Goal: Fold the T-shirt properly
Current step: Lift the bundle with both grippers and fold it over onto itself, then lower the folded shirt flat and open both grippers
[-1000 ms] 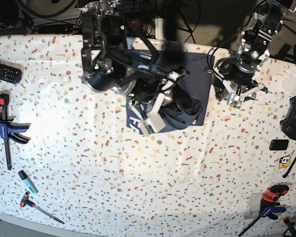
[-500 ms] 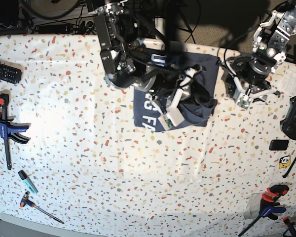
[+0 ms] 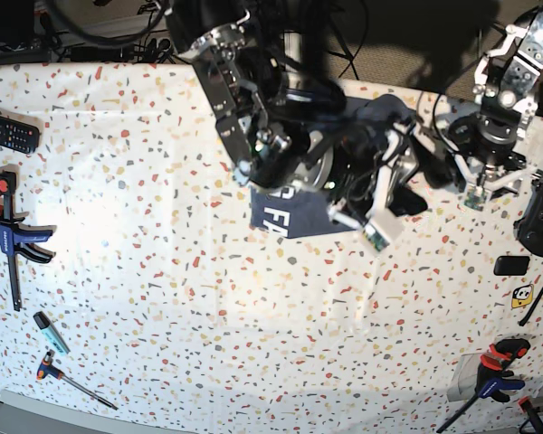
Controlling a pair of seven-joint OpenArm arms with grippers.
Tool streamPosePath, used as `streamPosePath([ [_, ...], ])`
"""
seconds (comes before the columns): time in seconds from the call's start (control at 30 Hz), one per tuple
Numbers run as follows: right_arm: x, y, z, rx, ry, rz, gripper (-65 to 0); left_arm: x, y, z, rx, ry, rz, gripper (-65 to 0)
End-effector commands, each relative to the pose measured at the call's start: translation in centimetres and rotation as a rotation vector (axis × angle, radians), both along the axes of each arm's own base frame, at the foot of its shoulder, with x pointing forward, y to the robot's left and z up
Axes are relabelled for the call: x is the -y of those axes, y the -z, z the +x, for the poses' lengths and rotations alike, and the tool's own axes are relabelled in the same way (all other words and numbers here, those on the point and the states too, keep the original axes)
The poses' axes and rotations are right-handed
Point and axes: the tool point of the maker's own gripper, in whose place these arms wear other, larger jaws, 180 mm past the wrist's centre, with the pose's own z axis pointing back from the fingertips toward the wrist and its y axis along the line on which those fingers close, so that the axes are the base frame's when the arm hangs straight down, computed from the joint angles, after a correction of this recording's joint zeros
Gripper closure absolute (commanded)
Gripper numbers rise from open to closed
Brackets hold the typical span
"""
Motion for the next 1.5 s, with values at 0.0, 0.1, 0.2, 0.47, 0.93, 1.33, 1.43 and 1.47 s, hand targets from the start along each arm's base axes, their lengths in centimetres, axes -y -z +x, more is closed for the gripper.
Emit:
streamPosePath([
  [0.0, -0.1, -2.0, 0.9, 0.040, 0.003, 0.039, -32.7, -0.7, -2.0, 1.2, 0.067, -0.016, -0.002, -29.2],
  [0.1, 1.8, -1.4, 2.8, 0.034, 0.038, -0.039, -32.5, -0.6, -3.2, 1.6, 0.084, -0.056, -0.114, -29.1],
  [0.2, 4.5, -0.4, 4.9, 0.006, 0.102, -0.114, -22.3, 1.7, -4.3, 1.6, 0.073, -0.017, -0.251, -25.0],
  [0.47, 11.5, 4.2, 7.0, 0.015, 0.226, -0.347, 0.0, 10.5, -4.6, -2.1, -0.033, 0.140, -0.560, -5.6],
  [0.93, 16.7, 12.1, 8.7, -0.005, 0.346, -0.572, 0.0, 12.2, 1.3, -7.8, -0.161, 0.139, -0.585, -1.9],
  [1.33, 18.6, 14.0, 7.8, -0.016, 0.368, -0.693, 0.0, 10.7, 8.3, -3.2, -0.205, -0.005, -0.612, -2.0],
  [1.43, 19.4, 14.4, 6.3, -0.018, 0.373, -0.710, 0.0, 10.9, 8.0, -1.2, -0.195, 0.027, -0.641, -2.0],
  [1.47, 19.7, 14.4, 5.8, -0.009, 0.377, -0.724, 0.0, 11.1, 7.8, -0.4, -0.190, 0.031, -0.661, -2.0],
])
